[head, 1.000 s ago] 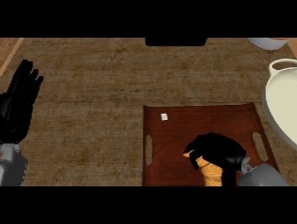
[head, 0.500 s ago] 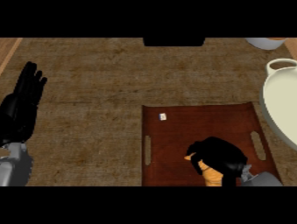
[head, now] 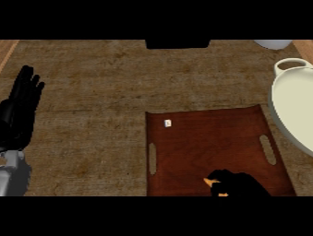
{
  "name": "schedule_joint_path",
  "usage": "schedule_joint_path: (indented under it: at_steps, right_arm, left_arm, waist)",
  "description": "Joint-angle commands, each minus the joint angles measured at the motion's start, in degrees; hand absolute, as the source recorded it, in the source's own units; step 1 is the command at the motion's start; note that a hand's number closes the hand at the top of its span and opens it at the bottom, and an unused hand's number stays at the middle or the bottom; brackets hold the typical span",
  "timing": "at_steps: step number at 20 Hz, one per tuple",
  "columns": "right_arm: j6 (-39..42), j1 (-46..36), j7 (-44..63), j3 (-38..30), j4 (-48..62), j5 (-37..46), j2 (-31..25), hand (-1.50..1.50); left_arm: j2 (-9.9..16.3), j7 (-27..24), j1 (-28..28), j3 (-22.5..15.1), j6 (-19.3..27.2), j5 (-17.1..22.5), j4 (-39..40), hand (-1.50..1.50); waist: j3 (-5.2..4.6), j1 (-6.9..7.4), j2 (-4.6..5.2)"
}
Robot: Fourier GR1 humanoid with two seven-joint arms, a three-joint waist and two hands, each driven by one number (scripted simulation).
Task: Pick the croissant from the tray and place it in the pot
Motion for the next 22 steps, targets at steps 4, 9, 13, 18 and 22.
schedule_joint_path:
  at_steps: [4, 9, 13, 18, 22]
  right_arm:
    - [-7.51, 8.77, 6.64, -5.19, -22.16, -4.31, 6.23, 1.5]
    - [-10.01, 7.61, 9.24, -14.75, -32.45, -8.61, 7.74, 1.5]
    - [-8.73, 5.72, 12.62, -19.94, -36.16, -14.76, 10.38, 1.5]
    - [-5.55, -0.91, 11.82, -35.27, -32.8, -23.55, 6.65, 1.5]
    - [-4.65, -6.48, 11.56, -44.17, -24.91, -31.61, 5.6, 1.5]
  left_arm:
    - [0.01, -1.11, 1.38, 0.27, -0.51, -0.01, -0.01, 0.0]
    - [1.71, 0.09, -1.06, 2.03, -2.11, 1.94, 0.21, 0.0]
    - [1.1, 5.31, -0.8, -0.36, -1.03, 0.74, -3.9, 0.0]
    - [0.42, -0.67, -0.28, 1.38, -2.13, 1.3, 0.94, 0.0]
    - [0.45, 1.63, -0.87, 0.1, -2.35, 0.83, -1.11, 0.0]
  waist:
    - [0.05, -0.47, -0.11]
    - [0.1, 0.77, 0.32]
    - [0.16, 1.56, 0.25]
    - [0.14, 1.37, 0.43]
    - [0.18, 1.51, 0.37]
